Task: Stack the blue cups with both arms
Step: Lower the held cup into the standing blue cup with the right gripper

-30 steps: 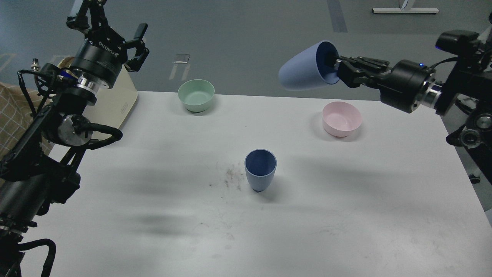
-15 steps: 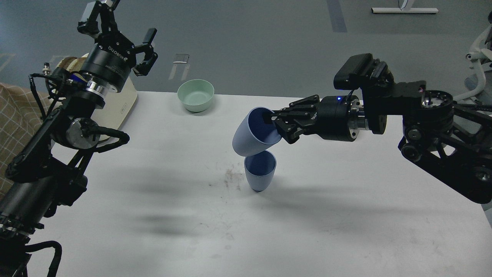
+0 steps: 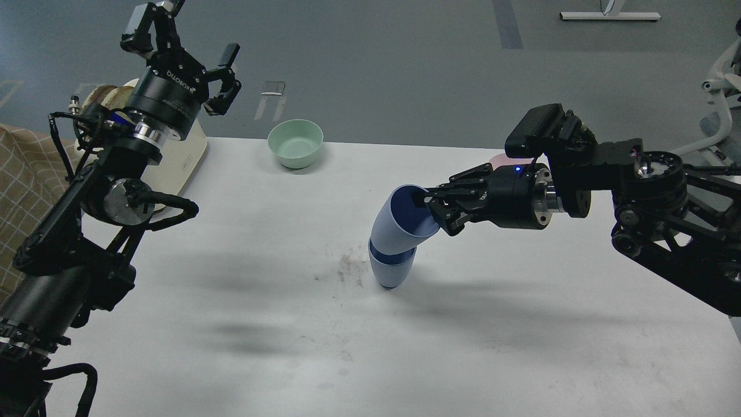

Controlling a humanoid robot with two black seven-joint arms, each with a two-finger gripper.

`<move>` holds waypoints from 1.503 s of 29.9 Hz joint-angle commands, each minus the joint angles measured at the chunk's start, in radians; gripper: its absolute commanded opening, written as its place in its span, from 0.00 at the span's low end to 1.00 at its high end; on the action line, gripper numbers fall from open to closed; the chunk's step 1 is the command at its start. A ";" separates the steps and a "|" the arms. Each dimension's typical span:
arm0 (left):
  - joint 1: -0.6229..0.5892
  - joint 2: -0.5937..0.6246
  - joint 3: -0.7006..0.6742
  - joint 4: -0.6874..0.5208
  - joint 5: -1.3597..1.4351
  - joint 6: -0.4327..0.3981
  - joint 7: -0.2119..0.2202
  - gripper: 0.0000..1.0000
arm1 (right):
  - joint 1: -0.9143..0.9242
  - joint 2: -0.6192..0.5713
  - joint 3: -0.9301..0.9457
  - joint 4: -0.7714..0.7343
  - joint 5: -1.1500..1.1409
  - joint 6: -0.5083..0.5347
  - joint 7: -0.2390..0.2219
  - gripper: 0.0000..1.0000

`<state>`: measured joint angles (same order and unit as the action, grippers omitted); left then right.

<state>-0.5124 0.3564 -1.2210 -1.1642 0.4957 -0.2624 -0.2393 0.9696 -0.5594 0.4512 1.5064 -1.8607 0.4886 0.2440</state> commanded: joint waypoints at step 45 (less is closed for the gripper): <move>-0.001 -0.005 0.000 0.001 0.000 -0.001 0.002 0.98 | -0.043 0.061 -0.008 -0.049 -0.040 0.000 -0.048 0.02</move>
<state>-0.5127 0.3514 -1.2210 -1.1630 0.4954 -0.2637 -0.2379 0.9267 -0.5007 0.4429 1.4626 -1.9005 0.4887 0.2040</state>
